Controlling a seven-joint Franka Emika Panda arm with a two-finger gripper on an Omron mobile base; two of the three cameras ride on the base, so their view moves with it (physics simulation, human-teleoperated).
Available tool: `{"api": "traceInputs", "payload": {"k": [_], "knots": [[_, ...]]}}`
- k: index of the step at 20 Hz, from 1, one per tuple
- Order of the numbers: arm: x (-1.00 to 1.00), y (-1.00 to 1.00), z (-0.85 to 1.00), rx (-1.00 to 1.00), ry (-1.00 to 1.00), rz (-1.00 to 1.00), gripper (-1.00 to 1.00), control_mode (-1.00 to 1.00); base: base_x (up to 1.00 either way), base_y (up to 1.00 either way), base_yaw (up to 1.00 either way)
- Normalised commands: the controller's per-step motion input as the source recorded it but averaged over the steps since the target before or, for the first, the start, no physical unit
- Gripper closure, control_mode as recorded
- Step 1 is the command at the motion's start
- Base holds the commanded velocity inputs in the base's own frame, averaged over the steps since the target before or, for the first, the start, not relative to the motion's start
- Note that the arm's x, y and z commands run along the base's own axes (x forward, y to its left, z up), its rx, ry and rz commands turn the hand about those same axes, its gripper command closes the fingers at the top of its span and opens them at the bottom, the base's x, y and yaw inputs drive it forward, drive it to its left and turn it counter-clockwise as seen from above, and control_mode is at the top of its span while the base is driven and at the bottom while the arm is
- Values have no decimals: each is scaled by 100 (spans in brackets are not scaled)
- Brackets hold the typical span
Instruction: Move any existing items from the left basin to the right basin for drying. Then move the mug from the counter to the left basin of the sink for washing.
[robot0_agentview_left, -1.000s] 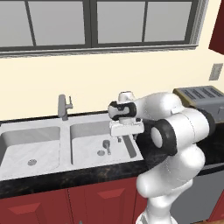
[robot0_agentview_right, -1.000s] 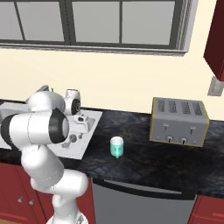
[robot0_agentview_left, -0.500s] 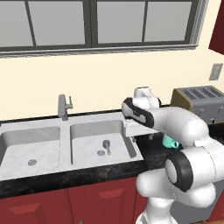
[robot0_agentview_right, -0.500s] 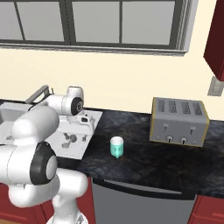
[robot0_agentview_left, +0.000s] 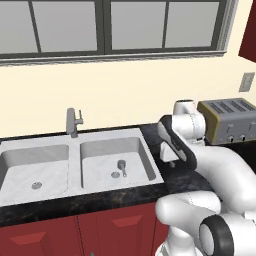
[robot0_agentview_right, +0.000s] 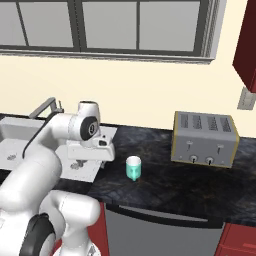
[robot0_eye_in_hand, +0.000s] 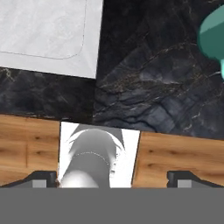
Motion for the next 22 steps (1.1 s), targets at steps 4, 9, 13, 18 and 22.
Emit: {"api": "traceInputs", "payload": {"k": [4, 9, 13, 18, 22], "knots": [[-49, -45, 27, 0, -4, 4, -100, -100, 0, 0, 0], [-19, -36, 16, 0, 0, 0, -100, -100, 0, 0, 0], [-2, -33, 7, 0, -1, 0, -100, -100, 0, 0, 0], [0, -43, 1, 0, -7, 0, -100, -100, 0, 0, 0], [0, -45, 1, 0, -9, 0, -100, -100, 0, 0, 0]]}}
